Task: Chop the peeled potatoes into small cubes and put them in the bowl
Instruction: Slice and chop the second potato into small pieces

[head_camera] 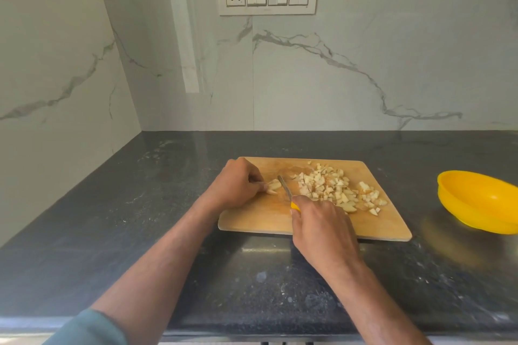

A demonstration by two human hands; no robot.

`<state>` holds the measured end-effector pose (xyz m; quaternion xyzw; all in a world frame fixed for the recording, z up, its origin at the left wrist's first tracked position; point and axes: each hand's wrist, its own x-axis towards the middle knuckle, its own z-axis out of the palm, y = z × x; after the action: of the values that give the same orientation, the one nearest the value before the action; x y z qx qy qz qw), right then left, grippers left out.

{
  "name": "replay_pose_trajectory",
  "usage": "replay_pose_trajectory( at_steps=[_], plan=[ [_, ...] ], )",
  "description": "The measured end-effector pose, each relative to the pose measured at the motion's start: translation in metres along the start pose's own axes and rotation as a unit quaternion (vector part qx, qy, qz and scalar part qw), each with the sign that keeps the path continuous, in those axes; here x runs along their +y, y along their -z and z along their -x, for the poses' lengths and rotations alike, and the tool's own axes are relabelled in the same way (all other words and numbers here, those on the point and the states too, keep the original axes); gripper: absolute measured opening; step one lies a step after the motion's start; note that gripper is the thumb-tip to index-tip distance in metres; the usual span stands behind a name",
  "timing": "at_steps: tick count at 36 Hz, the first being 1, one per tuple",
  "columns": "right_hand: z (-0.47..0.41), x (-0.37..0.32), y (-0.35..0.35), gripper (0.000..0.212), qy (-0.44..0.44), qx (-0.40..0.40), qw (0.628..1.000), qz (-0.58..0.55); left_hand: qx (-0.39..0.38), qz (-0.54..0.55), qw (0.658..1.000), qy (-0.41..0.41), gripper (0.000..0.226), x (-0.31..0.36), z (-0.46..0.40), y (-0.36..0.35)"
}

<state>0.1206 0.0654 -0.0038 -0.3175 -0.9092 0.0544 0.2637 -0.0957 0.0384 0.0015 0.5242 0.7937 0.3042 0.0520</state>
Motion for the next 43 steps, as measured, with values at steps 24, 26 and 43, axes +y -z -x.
replay_pose_trajectory(
  at_steps=[24,26,43],
  plan=[
    [-0.002,0.002,-0.002,0.031,0.004,0.008,1.000,-0.014,0.011,-0.031,0.999,0.009,0.032,0.015,0.003,-0.009],
    [-0.002,0.002,-0.002,0.031,0.005,0.008,1.000,-0.012,0.020,-0.035,0.999,0.014,0.031,0.018,0.005,-0.011],
    [-0.009,0.004,-0.004,0.031,0.022,0.007,1.000,0.003,0.025,-0.017,0.999,0.013,0.029,0.016,0.006,-0.011]
  ],
)
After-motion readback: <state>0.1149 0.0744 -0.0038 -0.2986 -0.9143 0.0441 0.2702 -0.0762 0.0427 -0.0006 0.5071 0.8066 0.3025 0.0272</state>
